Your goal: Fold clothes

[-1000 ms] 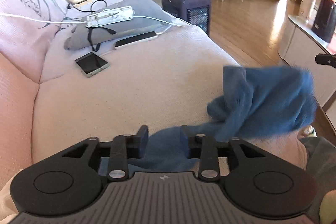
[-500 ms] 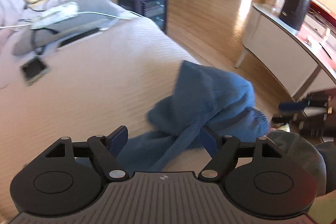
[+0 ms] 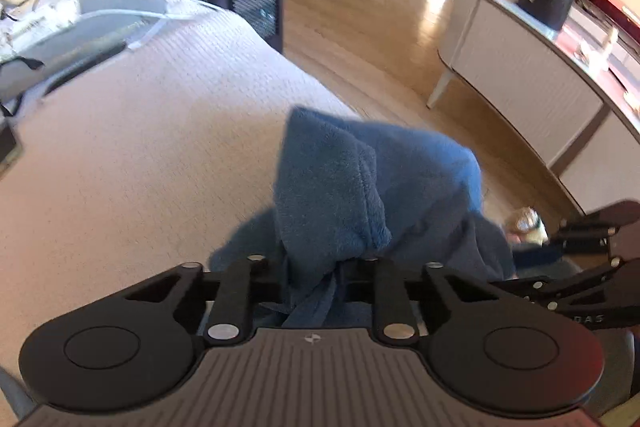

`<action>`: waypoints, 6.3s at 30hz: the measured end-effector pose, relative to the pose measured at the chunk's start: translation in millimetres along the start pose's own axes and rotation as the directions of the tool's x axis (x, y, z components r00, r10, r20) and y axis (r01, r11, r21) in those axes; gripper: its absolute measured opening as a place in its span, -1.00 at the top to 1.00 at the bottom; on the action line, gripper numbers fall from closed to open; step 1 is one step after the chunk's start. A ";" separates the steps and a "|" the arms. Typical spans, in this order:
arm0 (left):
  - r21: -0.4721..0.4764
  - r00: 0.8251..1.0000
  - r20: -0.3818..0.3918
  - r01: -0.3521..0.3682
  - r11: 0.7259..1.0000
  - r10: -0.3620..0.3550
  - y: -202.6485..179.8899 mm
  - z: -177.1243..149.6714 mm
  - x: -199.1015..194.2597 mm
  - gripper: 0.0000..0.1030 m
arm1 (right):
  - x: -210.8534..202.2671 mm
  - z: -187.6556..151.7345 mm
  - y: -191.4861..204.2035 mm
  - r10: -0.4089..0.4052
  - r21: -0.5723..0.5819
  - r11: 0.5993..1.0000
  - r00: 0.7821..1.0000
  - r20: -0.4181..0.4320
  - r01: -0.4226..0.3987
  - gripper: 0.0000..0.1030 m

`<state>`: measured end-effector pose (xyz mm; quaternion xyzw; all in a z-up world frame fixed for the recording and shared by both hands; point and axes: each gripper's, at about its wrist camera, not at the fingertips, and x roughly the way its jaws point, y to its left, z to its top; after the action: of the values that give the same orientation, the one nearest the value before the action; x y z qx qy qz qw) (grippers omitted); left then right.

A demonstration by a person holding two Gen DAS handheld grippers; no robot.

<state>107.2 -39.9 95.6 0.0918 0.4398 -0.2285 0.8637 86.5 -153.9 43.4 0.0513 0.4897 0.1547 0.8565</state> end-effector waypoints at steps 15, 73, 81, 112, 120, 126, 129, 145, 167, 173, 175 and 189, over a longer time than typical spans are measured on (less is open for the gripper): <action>-0.080 0.940 0.170 -0.285 0.955 0.294 62.4 25.5 -98.5 0.45 | -87.4 6.1 24.6 0.099 0.010 0.995 0.983 0.156 -0.102 0.87; -0.409 0.989 -0.116 0.038 0.912 -0.093 35.8 -13.7 33.7 0.30 | 41.7 31.9 -69.5 0.220 0.200 0.956 0.975 -0.013 -0.213 0.35; -0.383 0.999 -0.016 0.022 0.923 -0.031 57.6 9.5 -5.0 0.55 | -8.5 45.1 -37.7 0.117 0.091 0.988 0.985 0.124 -0.129 0.51; -0.450 0.989 -0.097 0.053 0.891 -0.108 67.1 -35.3 23.3 -0.58 | -28.1 68.4 -8.6 0.022 0.037 0.999 0.991 0.130 -0.027 0.18; -0.428 0.986 -0.063 0.112 0.897 -0.154 59.4 -29.1 27.8 0.31 | -12.0 22.8 47.2 0.167 -0.120 0.978 0.985 -0.028 -0.170 -0.15; -0.379 0.990 -0.065 0.089 0.921 -0.122 67.6 -7.1 15.4 0.70 | -2.0 11.2 120.5 0.163 -0.419 0.892 0.985 -0.050 -0.169 -0.15; -0.349 0.997 -0.048 0.037 0.936 -0.057 80.2 10.6 4.9 0.73 | 10.2 5.1 148.6 0.119 -0.557 0.821 0.992 -0.041 -0.122 -0.13; -0.290 0.997 -0.075 -0.003 0.957 -0.020 88.1 0.7 -15.3 -0.42 | 3.4 -11.2 137.0 0.154 -0.468 0.843 0.952 -0.264 -0.266 0.90; -0.278 0.995 -0.097 0.002 0.961 -0.030 55.4 -3.5 26.8 0.65 | -23.2 17.4 81.7 0.195 -0.207 0.957 0.978 -0.068 -0.205 0.06; -0.194 0.987 -0.029 -0.163 0.967 0.160 70.1 15.2 -19.0 0.87 | -31.2 18.8 71.4 0.152 -0.172 0.973 0.988 -0.022 -0.153 0.05; -0.184 0.973 -0.002 -0.229 0.956 0.233 85.3 22.4 -36.5 0.87 | -25.3 18.3 69.9 0.145 -0.164 0.976 0.989 -0.017 -0.146 0.05; -0.328 0.996 -0.068 -0.070 0.942 0.051 103.1 -12.4 -20.9 -0.40 | -20.8 8.3 36.0 0.055 -0.097 0.994 0.998 -0.023 -0.057 -0.04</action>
<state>136.7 61.7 100.6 -0.0339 0.4942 -0.1222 0.8601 76.0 -125.8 73.5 0.0213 0.4886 0.2029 0.8483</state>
